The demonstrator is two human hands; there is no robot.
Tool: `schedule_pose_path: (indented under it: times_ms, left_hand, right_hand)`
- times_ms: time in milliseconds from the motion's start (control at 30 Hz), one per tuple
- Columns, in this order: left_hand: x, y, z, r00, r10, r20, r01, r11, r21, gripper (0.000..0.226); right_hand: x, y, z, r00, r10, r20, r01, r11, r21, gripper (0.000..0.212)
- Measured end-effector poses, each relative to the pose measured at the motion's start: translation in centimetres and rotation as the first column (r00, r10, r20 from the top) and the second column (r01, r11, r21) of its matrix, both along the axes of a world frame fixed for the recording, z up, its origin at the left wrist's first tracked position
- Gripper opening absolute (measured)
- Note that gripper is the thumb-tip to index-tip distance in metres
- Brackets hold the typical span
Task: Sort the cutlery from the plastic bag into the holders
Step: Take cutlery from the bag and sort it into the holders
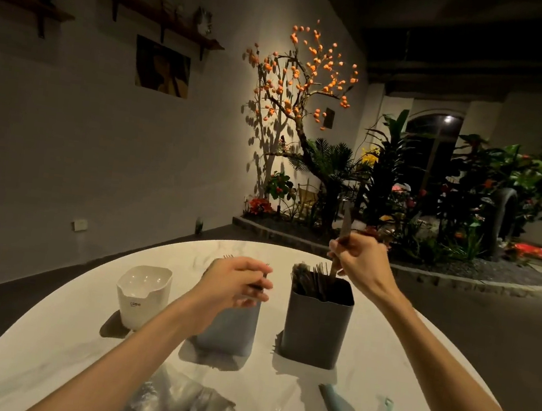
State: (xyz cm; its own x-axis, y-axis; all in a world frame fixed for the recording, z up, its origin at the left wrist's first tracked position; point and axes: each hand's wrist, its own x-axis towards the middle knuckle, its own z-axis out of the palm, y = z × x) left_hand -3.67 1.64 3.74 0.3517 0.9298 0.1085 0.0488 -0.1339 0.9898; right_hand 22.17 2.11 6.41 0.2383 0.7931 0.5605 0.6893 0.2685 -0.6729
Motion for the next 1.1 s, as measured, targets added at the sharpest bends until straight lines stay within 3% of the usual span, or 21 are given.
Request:
schedule_pose_path:
  times_ms: [167, 267, 400, 467, 500, 600, 700, 833, 967, 1100]
  left_hand:
    - [1.2, 0.1, -2.2, 0.991, -0.056, -0.122, 0.051, 0.998, -0.039, 0.017]
    - [1.6, 0.2, -3.8, 0.980, -0.093, -0.178, 0.085, 0.995, -0.052, 0.015]
    - [2.6, 0.7, -7.7, 0.920, -0.123, -0.373, 0.104, 0.992, -0.070, 0.013]
    - [3.2, 0.7, -10.2, 0.847, -0.158, -0.508, 0.138, 0.987, -0.076, 0.020]
    - [3.5, 0.6, -11.2, 0.808, -0.162, -0.567, 0.151, 0.986, -0.067, 0.024]
    - [3.9, 0.5, -13.1, 0.744, -0.145, -0.652, 0.171, 0.985, -0.024, 0.038]
    - [4.2, 0.3, -13.9, 0.740, -0.149, -0.655, 0.186, 0.983, -0.014, 0.040]
    - [4.0, 0.3, -13.5, 0.770, -0.149, -0.621, 0.134, 0.988, -0.071, 0.026]
    - [1.8, 0.4, -11.7, 0.848, -0.146, -0.510, 0.095, 0.988, -0.124, 0.018]
    - [-1.2, 0.9, -9.2, 0.928, -0.083, -0.363, 0.041, 0.992, -0.121, 0.014]
  right_hand:
    - [1.1, 1.1, -3.3, 0.992, -0.029, 0.123, 0.058, 0.970, -0.238, 0.020]
    - [1.4, 0.8, -3.5, 0.969, -0.096, 0.228, 0.136, 0.977, -0.166, 0.034]
    - [0.4, -1.5, -3.2, 0.958, -0.118, 0.262, 0.135, 0.989, -0.051, 0.021]
    - [-1.1, -3.5, -4.5, 0.957, 0.010, 0.290, 0.025, 0.993, -0.116, 0.015]
    - [-1.9, -4.5, -5.6, 0.941, 0.132, 0.310, -0.063, 0.973, -0.223, 0.013]
    - [-3.5, -6.2, -9.8, 0.785, 0.485, 0.385, -0.154, 0.755, -0.637, 0.032]
    - [-3.8, -6.0, -13.8, 0.686, 0.561, 0.463, -0.086, 0.695, -0.714, 0.051]
    - [-4.3, -5.4, -14.8, 0.703, 0.559, 0.440, -0.090, 0.683, -0.724, 0.024]
    - [-4.0, -4.8, -14.2, 0.777, 0.515, 0.361, -0.118, 0.684, -0.720, 0.021]
    - [-4.8, -4.7, -10.8, 0.849, 0.498, 0.177, -0.303, 0.733, -0.609, 0.036]
